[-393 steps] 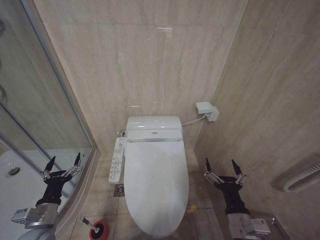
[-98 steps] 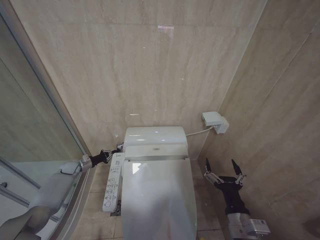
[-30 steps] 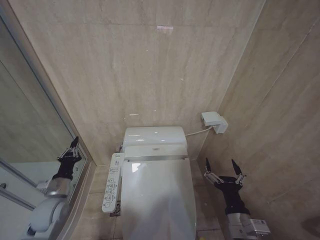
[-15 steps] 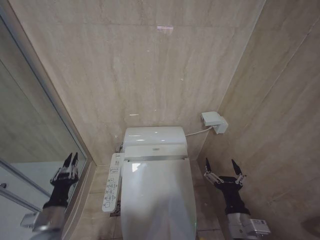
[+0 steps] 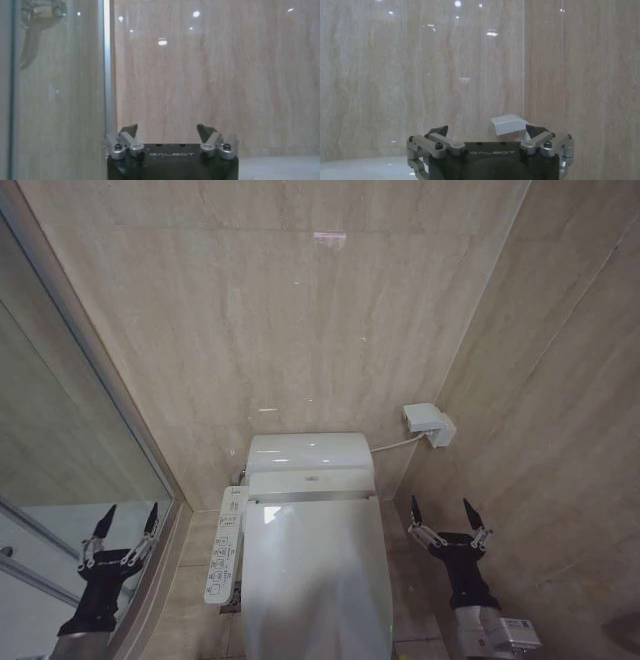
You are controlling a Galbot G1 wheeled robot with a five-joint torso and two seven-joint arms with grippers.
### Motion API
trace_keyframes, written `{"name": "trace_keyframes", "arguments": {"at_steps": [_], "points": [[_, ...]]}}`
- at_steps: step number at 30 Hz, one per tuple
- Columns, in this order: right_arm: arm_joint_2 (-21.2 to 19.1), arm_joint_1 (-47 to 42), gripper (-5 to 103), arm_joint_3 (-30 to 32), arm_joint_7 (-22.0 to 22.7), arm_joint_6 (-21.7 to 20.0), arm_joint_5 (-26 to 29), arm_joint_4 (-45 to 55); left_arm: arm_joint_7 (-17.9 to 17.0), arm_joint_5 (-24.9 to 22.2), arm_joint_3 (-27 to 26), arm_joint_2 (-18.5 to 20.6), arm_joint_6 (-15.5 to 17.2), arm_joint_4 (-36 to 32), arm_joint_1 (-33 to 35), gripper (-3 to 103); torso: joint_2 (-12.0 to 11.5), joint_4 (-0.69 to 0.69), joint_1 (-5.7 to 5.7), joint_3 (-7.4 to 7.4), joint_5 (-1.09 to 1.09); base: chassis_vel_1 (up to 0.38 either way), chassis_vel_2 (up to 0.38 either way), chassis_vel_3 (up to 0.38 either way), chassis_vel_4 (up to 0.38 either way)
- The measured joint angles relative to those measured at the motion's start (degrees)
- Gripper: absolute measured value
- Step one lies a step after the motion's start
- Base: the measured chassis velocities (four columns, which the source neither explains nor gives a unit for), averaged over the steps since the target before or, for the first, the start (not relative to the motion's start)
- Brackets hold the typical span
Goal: Open the toilet lid, clean the toilet bowl with a toilet brush, close the toilet lid, and flush.
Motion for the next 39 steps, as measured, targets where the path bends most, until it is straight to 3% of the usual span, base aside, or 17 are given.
{"name": "trace_keyframes", "arguments": {"at_steps": [3,4,17,20,28,39], "points": [[0.0,0.0,100,0.0,0.0,0.0,-0.01,0.0,0.03,-0.04,-0.28,-0.23,-0.17,0.44,-0.08,72,0.0,0.0,0.0,0.0,0.0,0.0,0.0,0.0,0.0],[0.0,0.0,100,0.0,0.0,0.0,0.0,0.0,0.0,-0.12,-0.45,-0.27,-0.18,0.42,-0.16,97,0.0,0.0,0.0,0.0,0.0,0.0,0.0,0.0,0.0],[0.0,0.0,100,0.0,0.0,0.0,-0.01,0.0,-3.32,0.25,2.18,-1.51,0.97,-2.8,-0.71,100,0.0,0.0,0.0,0.0,0.01,0.0,0.0,0.0,0.0],[0.0,0.0,100,0.0,0.0,0.0,0.0,0.01,-4.51,0.66,3.32,-1.97,3.06,-5.0,0.02,100,0.0,0.0,0.0,0.0,0.01,0.0,0.0,0.0,0.0],[0.01,0.0,100,0.0,0.0,0.0,0.0,0.0,-3.94,-0.03,3.57,-1.95,5.75,-7.17,0.37,100,0.0,0.0,0.0,0.0,0.01,0.0,0.0,0.0,0.0],[0.0,0.0,100,0.0,0.0,0.0,0.0,0.0,-2.43,-0.23,4.23,-1.77,4.48,-6.42,0.24,100,0.0,0.0,0.0,0.0,0.01,0.0,0.0,0.0,0.0]]}}
